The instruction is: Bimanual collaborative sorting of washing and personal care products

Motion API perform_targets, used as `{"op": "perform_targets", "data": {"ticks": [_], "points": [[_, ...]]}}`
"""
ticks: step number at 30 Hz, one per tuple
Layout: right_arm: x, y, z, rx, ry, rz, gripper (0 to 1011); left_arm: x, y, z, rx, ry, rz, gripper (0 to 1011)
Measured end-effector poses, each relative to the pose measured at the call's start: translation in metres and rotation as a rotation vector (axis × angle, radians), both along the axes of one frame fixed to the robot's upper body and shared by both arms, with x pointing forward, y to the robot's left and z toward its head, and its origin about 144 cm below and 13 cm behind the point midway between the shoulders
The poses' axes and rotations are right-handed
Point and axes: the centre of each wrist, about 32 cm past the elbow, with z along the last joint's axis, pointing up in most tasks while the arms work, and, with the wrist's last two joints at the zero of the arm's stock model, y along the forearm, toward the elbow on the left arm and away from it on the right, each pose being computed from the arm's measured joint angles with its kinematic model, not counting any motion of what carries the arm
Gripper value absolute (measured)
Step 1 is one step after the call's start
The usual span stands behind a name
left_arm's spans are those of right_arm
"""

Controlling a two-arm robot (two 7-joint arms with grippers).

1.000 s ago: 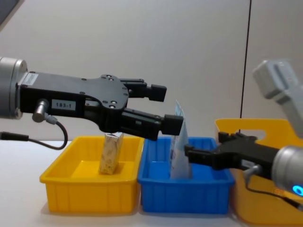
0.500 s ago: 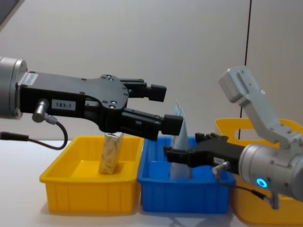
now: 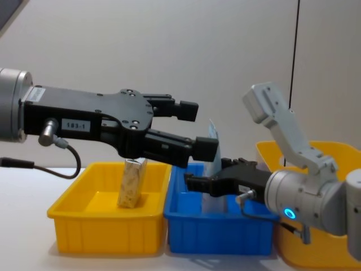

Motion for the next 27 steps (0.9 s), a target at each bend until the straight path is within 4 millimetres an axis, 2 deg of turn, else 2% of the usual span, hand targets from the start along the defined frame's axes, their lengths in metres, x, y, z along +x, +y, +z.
{"op": "perform_targets", "data": {"ticks": [16,22,25,26,27], "points": [[0.008,0.012,0.000,0.007,-0.010,-0.029,1004,0.000,0.000,0.000,0.000,0.000,0.000,1001],[0.009,0.013,0.001,0.010,-0.020,-0.043,907,0.000,0.000,0.000,0.000,0.000,0.000,1001],[0.010,0.013,0.001,0.012,-0.025,-0.053,806,0.000,0.000,0.000,0.000,0.000,0.000,1001],[0.010,0.013,0.002,0.012,-0.025,-0.055,806,0.000,0.000,0.000,0.000,0.000,0.000,1001],[0.010,0.012,0.002,0.013,-0.026,-0.057,751,0.000,0.000,0.000,0.000,0.000,0.000,1001]]}}
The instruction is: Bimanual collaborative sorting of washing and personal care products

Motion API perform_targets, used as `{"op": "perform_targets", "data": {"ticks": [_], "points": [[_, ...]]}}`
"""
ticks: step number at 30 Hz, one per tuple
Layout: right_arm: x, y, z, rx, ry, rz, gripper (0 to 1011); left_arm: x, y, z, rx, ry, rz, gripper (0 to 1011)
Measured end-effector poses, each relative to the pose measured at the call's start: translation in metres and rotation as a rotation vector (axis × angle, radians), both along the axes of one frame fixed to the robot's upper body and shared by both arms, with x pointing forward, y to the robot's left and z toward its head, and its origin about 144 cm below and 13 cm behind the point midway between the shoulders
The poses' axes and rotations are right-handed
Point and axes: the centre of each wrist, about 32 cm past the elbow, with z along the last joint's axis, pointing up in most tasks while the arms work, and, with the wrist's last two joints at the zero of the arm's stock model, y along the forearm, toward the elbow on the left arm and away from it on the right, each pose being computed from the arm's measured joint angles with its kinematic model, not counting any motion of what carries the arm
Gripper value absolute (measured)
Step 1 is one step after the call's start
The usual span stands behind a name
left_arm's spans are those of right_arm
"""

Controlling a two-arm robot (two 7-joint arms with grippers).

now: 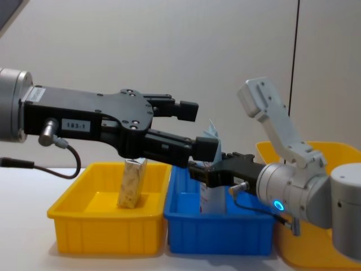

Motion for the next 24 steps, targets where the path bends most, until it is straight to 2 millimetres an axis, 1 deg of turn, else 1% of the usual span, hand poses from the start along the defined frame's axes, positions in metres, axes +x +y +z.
{"op": "perform_targets", "data": {"ticks": [2,3,6,8,9,10,11,13,14,17,21,24], "points": [[0.0002,-0.0003,0.0003,0.001,-0.001,-0.003,706,0.0000,0.0000,0.0000,0.000,0.000,0.000,1001],[0.0004,-0.0006,0.0007,0.002,-0.002,-0.006,648,0.0000,0.0000,0.0000,0.000,0.000,0.000,1001],[0.0006,-0.0010,0.0013,0.004,-0.004,-0.009,570,0.0000,0.0000,0.0000,0.000,0.000,0.000,1001],[0.0007,-0.0014,0.0017,0.005,-0.005,-0.011,496,0.0000,0.0000,0.0000,0.000,0.000,0.000,1001],[0.0007,-0.0014,0.0017,0.005,-0.005,-0.011,496,0.0000,0.0000,0.0000,0.000,0.000,0.000,1001],[0.0008,-0.0017,0.0018,0.005,-0.005,-0.012,423,0.0000,0.0000,0.0000,0.000,0.000,0.000,1001],[0.0008,-0.0018,0.0019,0.005,-0.006,-0.012,405,0.0000,0.0000,0.0000,0.000,0.000,0.000,1001],[0.0007,-0.0023,0.0020,0.005,-0.006,-0.013,314,0.0000,0.0000,0.0000,0.000,0.000,0.000,1001],[0.0007,-0.0025,0.0022,0.005,-0.006,-0.013,314,0.0000,0.0000,0.0000,0.000,0.000,0.000,1001],[0.0007,-0.0032,0.0026,0.003,-0.008,-0.009,206,0.0000,0.0000,0.0000,0.000,0.000,0.000,1001],[-0.0001,-0.0053,0.0032,0.001,-0.009,0.001,115,0.0000,0.0000,0.0000,0.000,0.000,0.000,1001],[-0.0009,-0.0068,0.0045,0.000,-0.012,0.012,75,0.0000,0.0000,0.0000,0.000,0.000,0.000,1001]]}}
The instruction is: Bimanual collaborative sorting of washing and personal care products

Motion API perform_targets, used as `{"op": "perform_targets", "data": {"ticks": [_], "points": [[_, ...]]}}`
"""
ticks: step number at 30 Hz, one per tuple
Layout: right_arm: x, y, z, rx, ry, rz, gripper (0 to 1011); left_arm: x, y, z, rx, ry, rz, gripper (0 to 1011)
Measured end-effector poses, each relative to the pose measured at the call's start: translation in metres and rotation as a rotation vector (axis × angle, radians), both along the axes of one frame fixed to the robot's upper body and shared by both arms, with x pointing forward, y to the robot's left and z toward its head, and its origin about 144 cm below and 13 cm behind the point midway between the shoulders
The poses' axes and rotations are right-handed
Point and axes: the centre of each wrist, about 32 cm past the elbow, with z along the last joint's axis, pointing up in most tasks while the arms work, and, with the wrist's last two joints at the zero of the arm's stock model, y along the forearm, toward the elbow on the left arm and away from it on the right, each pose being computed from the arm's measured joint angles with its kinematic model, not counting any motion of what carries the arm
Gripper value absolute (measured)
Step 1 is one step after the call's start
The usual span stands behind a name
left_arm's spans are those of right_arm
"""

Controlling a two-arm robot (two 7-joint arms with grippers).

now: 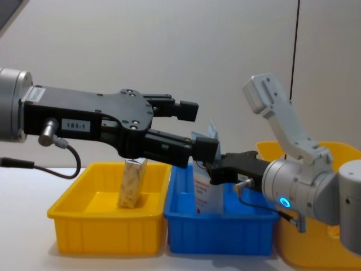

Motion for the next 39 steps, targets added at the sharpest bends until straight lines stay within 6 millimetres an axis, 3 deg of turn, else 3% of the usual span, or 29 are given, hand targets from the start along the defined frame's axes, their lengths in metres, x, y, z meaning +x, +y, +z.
{"op": "perform_targets", "data": {"ticks": [16,28,39], "points": [[-0.010,-0.009,0.013,-0.014,-0.051,0.062,53,0.000,0.000,0.000,0.000,0.000,0.000,1001],[-0.016,-0.018,0.052,0.025,-0.169,0.087,52,0.000,0.000,0.000,0.000,0.000,0.000,1001],[-0.023,-0.041,0.086,0.060,-0.268,0.039,38,0.000,0.000,0.000,0.000,0.000,0.000,1001]]}}
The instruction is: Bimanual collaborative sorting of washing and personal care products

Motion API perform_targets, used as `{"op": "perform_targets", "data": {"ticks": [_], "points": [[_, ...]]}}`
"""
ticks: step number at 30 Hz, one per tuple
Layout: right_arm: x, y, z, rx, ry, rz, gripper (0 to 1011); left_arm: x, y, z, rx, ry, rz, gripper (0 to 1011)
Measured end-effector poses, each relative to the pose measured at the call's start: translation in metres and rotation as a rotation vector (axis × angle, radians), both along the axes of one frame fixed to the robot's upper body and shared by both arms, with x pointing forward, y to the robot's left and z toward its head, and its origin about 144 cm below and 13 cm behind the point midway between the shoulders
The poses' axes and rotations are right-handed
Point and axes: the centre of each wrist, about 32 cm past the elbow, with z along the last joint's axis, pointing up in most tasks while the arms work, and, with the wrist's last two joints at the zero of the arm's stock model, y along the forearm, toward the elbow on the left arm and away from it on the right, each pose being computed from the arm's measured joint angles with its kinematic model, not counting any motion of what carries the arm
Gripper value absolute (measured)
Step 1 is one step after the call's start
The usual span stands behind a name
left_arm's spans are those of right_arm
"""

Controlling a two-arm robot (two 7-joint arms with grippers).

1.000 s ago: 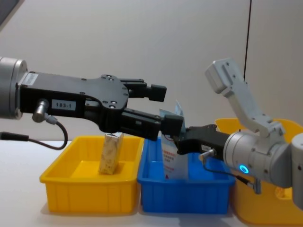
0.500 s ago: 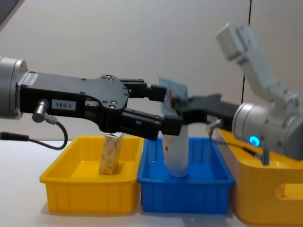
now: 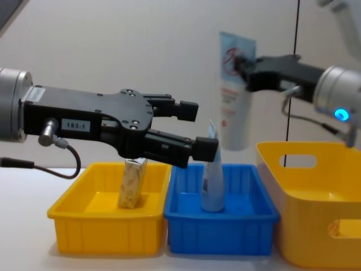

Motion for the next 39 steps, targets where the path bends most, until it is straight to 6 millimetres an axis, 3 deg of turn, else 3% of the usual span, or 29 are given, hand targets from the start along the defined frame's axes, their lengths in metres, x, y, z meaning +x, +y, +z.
{"op": "perform_targets", "data": {"ticks": [11,20,30,39], "points": [[-0.012,-0.038,0.014,0.024,-0.034,-0.111,35,0.000,0.000,0.000,0.000,0.000,0.000,1001],[-0.020,-0.063,0.010,0.024,-0.025,-0.200,35,0.000,0.000,0.000,0.000,0.000,0.000,1001],[-0.012,-0.073,-0.003,0.002,0.007,-0.252,25,0.000,0.000,0.000,0.000,0.000,0.000,1001],[0.005,-0.064,-0.020,-0.015,0.046,-0.262,25,0.000,0.000,0.000,0.000,0.000,0.000,1001]]}}
